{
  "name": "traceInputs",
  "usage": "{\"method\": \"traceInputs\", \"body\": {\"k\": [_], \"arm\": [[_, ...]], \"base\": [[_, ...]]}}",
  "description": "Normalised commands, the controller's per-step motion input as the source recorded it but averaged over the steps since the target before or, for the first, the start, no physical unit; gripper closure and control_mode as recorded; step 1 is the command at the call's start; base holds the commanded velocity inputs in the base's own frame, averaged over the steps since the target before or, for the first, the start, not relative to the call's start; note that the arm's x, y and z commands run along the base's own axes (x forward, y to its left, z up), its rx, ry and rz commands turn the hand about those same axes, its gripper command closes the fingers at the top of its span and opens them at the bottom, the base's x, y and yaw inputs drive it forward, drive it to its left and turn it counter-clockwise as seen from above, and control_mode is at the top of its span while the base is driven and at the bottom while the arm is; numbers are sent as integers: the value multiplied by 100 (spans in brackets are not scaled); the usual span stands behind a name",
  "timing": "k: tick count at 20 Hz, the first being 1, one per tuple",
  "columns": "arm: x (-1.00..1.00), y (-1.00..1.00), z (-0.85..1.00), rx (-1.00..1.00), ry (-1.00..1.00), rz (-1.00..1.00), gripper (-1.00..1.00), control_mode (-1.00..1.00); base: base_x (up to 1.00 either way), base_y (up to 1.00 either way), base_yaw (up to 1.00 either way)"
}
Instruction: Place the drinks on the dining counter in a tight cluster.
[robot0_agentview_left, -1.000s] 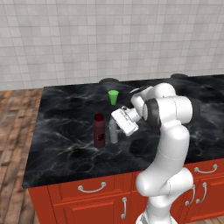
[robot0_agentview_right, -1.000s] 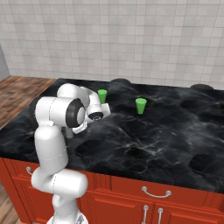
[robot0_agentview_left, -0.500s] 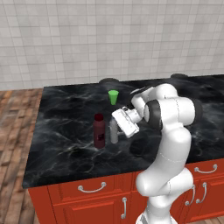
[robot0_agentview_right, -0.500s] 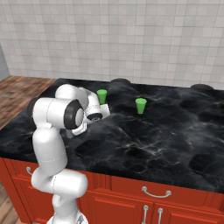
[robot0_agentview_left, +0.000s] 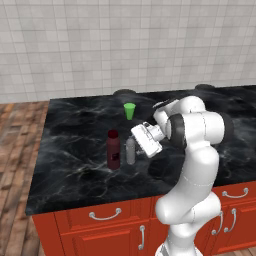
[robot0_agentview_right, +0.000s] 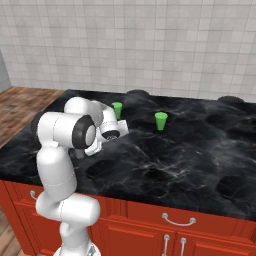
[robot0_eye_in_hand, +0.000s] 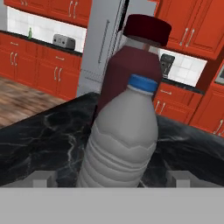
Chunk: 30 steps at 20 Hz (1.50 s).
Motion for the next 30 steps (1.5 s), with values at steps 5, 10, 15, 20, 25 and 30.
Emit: {"method": "traceInputs", "body": {"k": [5,10,15,20,25,30], "arm": [[-1,-17,0,3,0,0,-100,-100],[-1,-28,5,1,1,0,-100,-100],[-3,-13,15,0,7,-4,-100,-100],[-22,-9,23,-8,17,-14,-100,-100],[-35,-13,32,-16,13,-21,-100,-100],[-40,-21,30,-18,12,-24,-100,-100]], "base": [[0,0,0],[0,0,0],[0,0,0],[0,0,0],[0,0,0],[0,0,0]]}}
